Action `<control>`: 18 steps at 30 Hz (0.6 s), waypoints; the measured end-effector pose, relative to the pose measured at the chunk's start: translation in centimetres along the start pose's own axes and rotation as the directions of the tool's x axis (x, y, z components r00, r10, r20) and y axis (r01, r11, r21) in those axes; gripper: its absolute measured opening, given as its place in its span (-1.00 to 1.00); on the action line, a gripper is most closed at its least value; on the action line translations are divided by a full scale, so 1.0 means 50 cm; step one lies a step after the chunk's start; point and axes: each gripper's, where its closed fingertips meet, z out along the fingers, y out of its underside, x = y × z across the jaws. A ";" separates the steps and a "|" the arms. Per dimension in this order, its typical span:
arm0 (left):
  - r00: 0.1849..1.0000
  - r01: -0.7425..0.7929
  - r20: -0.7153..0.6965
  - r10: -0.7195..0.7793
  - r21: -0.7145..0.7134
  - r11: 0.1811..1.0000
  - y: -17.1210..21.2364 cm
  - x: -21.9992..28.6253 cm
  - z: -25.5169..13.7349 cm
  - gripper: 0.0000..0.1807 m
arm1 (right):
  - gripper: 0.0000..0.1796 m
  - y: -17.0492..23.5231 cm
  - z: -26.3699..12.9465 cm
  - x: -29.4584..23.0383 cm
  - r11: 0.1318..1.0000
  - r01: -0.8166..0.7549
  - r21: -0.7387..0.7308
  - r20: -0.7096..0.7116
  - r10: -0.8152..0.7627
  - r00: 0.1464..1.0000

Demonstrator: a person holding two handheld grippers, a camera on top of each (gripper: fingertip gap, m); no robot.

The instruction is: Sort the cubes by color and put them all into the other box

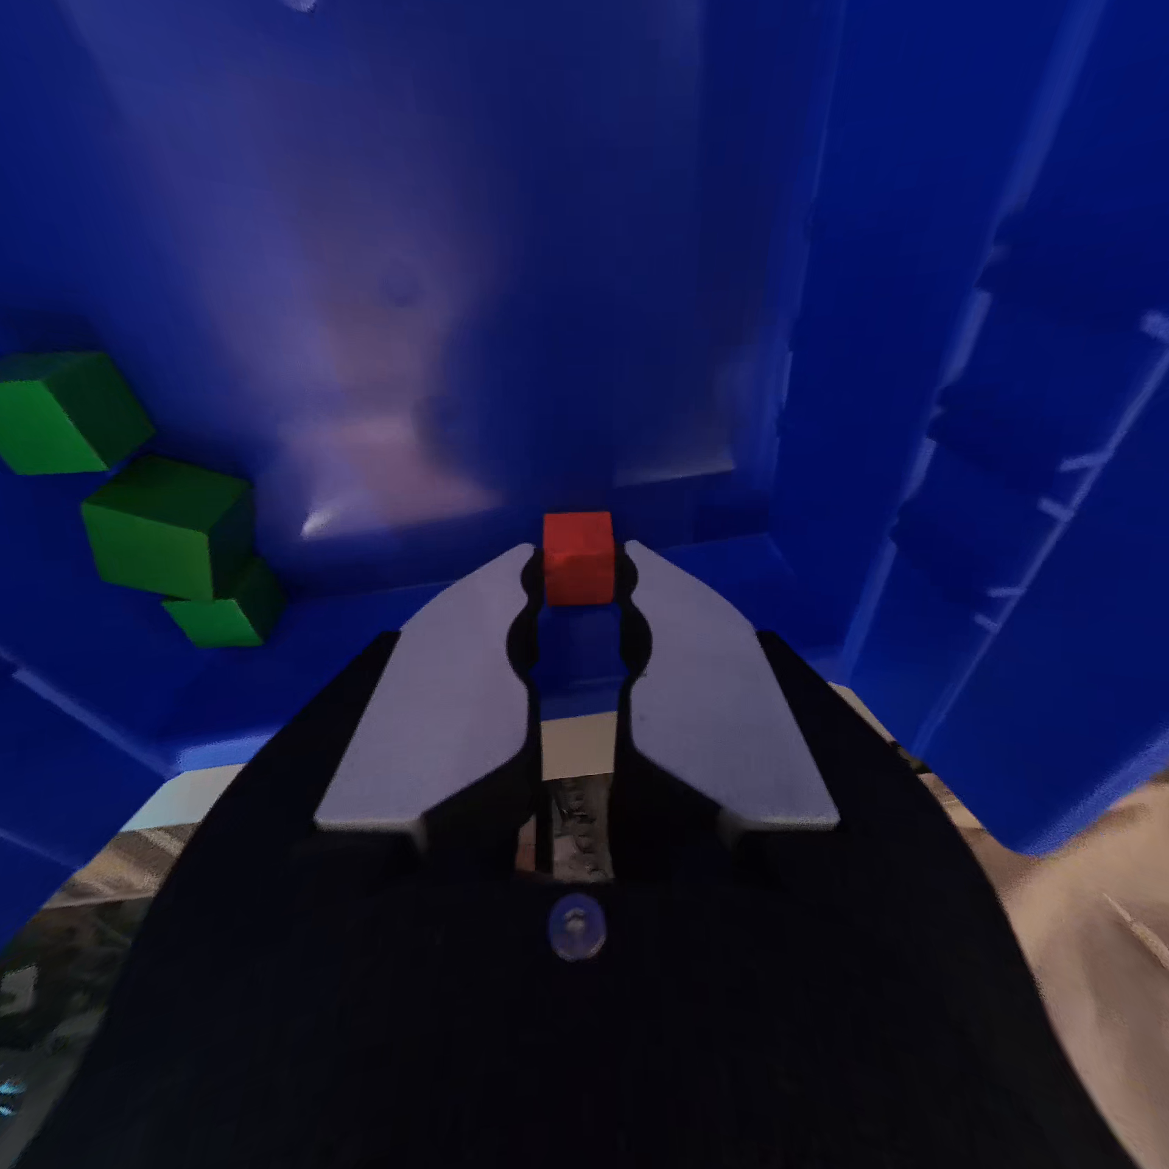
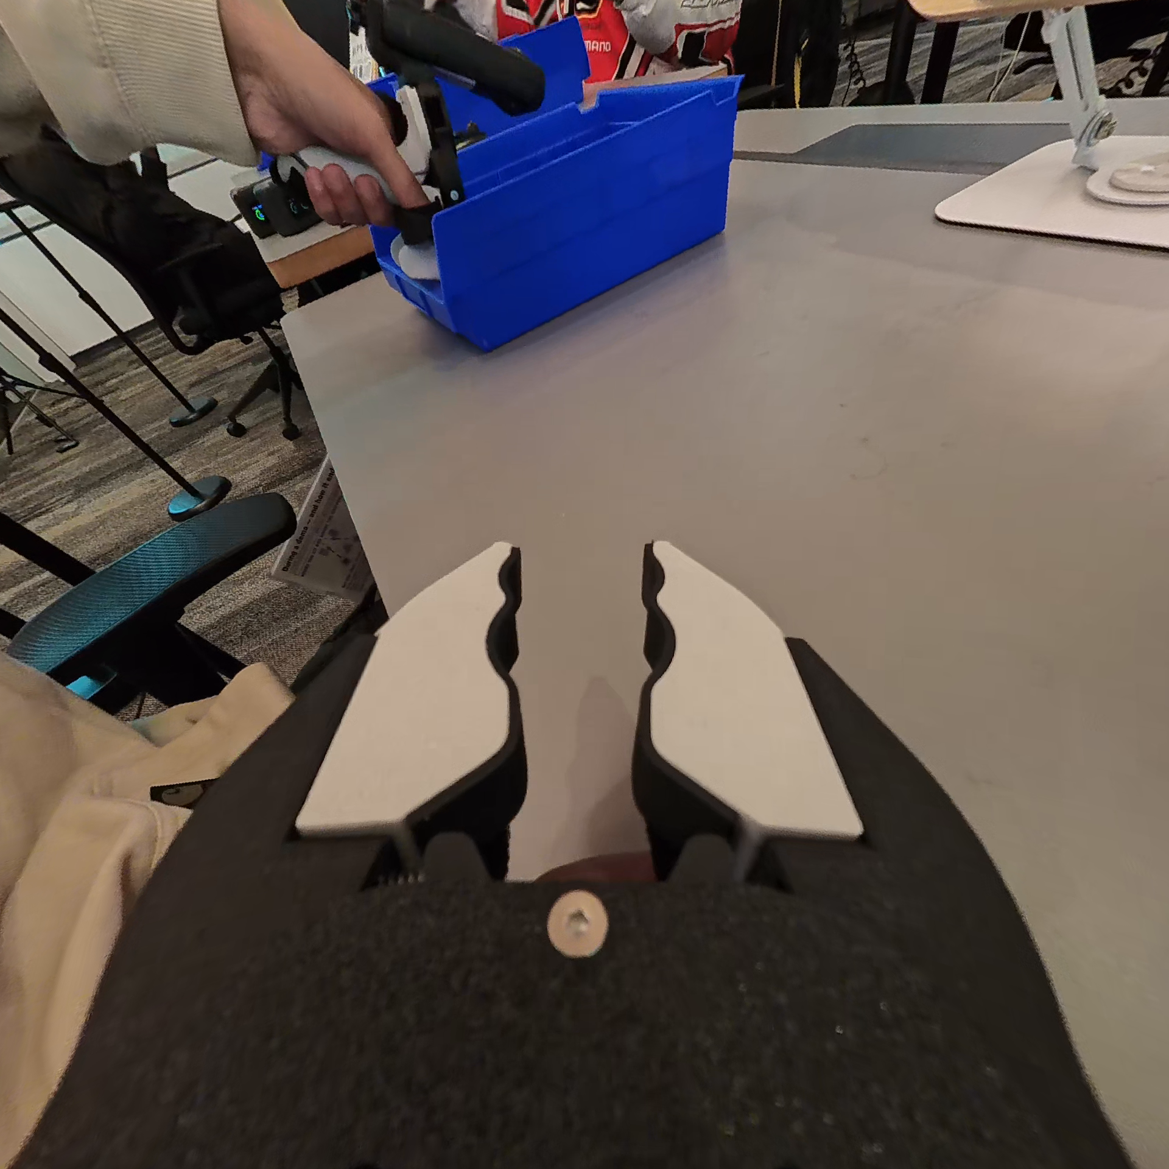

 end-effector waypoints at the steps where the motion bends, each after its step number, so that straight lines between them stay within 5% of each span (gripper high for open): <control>1: 1.000 -0.022 0.004 0.022 0.015 1.000 -0.002 0.002 -0.004 -0.77 | -0.60 -0.001 -0.002 0.001 1.000 -0.001 0.003 -0.001 0.001 1.000; 7: 0.974 -0.215 0.019 0.227 0.413 0.885 -0.060 0.018 -0.116 -0.77 | -0.61 -0.015 -0.018 0.028 0.999 0.006 0.051 -0.054 -0.003 0.999; 13: 0.863 -0.445 0.253 0.437 0.790 0.422 -0.020 0.080 -0.208 -0.77 | -0.58 -0.045 -0.040 0.063 0.990 -0.021 0.136 -0.128 0.039 0.991; 18: 0.740 -0.410 0.244 0.627 0.902 0.134 0.067 0.203 -0.206 -0.77 | -0.54 -0.075 -0.026 0.041 0.950 -0.272 0.156 0.094 0.260 0.961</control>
